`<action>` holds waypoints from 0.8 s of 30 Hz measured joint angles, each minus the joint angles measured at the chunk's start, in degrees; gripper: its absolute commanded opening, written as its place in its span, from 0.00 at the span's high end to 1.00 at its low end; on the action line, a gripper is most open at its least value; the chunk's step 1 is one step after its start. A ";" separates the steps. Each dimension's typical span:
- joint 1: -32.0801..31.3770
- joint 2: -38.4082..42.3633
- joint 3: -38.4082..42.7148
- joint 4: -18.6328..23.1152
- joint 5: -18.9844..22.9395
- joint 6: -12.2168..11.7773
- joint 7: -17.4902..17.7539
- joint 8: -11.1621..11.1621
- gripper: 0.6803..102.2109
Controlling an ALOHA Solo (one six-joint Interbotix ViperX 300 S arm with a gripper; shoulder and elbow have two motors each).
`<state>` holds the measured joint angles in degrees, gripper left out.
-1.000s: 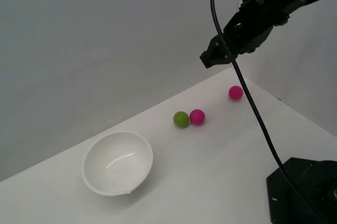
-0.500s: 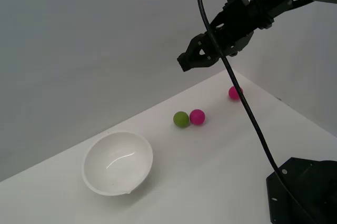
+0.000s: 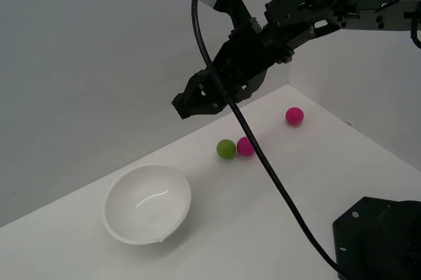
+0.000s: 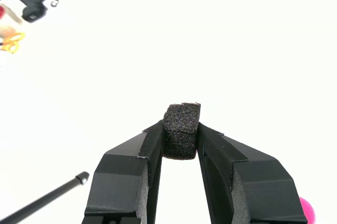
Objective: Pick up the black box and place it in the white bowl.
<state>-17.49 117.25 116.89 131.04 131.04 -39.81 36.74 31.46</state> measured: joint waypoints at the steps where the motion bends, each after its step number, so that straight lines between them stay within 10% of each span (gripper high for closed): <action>1: -1.14 -0.35 -0.44 0.00 0.00 -0.26 -0.62 0.00 0.78; 24: -17.58 -12.48 -12.57 -2.20 -2.11 -3.60 -13.18 -0.09 0.78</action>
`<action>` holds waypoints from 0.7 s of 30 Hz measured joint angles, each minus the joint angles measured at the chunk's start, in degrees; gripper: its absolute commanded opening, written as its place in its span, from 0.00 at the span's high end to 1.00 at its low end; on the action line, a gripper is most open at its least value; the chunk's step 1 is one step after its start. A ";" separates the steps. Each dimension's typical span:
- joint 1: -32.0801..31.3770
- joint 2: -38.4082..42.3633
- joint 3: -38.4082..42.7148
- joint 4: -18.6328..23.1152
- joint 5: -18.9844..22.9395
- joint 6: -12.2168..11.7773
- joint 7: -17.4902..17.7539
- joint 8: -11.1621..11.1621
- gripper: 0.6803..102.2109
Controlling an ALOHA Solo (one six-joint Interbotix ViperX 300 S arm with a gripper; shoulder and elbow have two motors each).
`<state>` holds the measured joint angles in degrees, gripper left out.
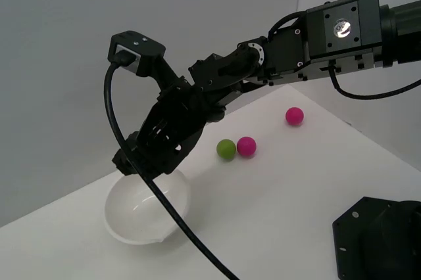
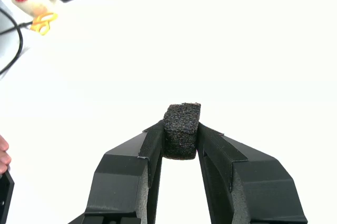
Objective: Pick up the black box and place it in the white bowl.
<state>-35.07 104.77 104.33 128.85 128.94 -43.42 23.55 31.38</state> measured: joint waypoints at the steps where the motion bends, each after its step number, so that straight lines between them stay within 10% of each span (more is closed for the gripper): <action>1: 0.00 -0.18 -0.18 0.09 0.00 0.00 0.00 0.00 0.77; 21: 0.00 -1.23 -1.14 0.00 0.00 0.00 -0.18 0.53 0.23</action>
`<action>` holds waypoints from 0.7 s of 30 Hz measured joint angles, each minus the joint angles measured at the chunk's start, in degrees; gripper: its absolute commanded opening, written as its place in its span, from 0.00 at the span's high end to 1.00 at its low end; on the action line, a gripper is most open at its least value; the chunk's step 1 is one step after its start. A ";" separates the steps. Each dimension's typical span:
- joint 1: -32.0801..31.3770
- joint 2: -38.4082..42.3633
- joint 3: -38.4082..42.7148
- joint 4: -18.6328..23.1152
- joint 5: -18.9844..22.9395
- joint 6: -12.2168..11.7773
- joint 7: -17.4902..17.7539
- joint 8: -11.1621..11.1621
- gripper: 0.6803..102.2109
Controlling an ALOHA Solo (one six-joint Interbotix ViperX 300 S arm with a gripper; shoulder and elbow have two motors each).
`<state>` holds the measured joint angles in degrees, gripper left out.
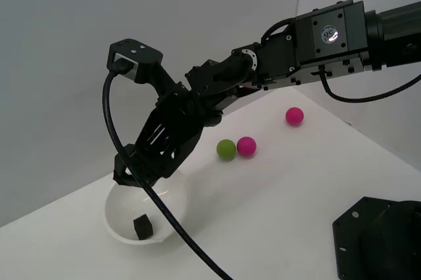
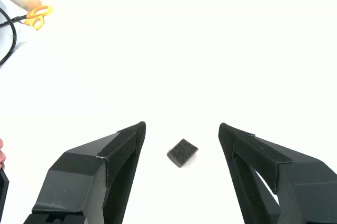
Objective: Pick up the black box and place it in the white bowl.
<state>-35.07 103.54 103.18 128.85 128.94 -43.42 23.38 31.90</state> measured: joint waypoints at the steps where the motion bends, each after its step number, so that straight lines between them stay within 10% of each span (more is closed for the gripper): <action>1: 0.00 0.00 0.00 0.00 0.00 0.00 0.00 0.00 0.23; 21: 8.61 13.97 13.97 7.91 8.00 0.35 -0.09 0.00 0.23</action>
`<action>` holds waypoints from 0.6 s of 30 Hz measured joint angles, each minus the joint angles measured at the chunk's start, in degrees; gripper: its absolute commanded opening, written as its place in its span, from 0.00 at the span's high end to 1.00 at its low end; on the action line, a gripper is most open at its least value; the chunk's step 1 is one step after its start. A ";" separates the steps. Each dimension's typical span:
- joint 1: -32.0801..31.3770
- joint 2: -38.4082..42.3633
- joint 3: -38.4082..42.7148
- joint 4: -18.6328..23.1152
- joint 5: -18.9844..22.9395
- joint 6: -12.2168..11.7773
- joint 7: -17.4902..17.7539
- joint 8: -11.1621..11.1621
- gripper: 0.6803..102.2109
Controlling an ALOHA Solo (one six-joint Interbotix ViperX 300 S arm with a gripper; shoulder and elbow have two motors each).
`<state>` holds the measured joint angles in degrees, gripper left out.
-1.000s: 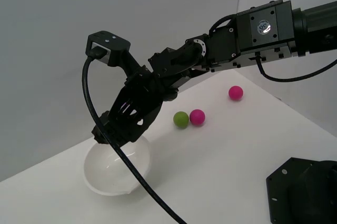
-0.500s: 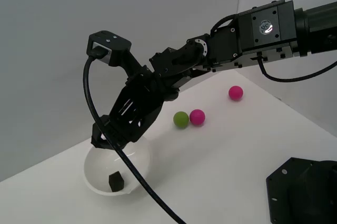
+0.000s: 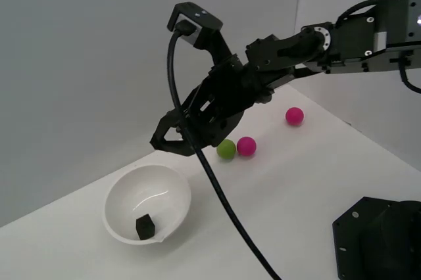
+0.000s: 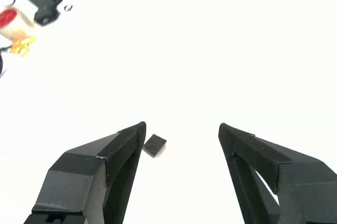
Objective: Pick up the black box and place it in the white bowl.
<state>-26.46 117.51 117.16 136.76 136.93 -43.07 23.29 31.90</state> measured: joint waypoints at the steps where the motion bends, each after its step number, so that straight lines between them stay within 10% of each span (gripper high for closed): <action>1: 1.05 1.67 1.58 0.79 0.70 0.00 0.00 0.09 0.23; 18: 18.72 23.82 23.99 8.70 8.53 6.06 7.91 2.37 0.23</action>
<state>-7.73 141.33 141.15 145.46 145.46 -37.00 31.20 34.28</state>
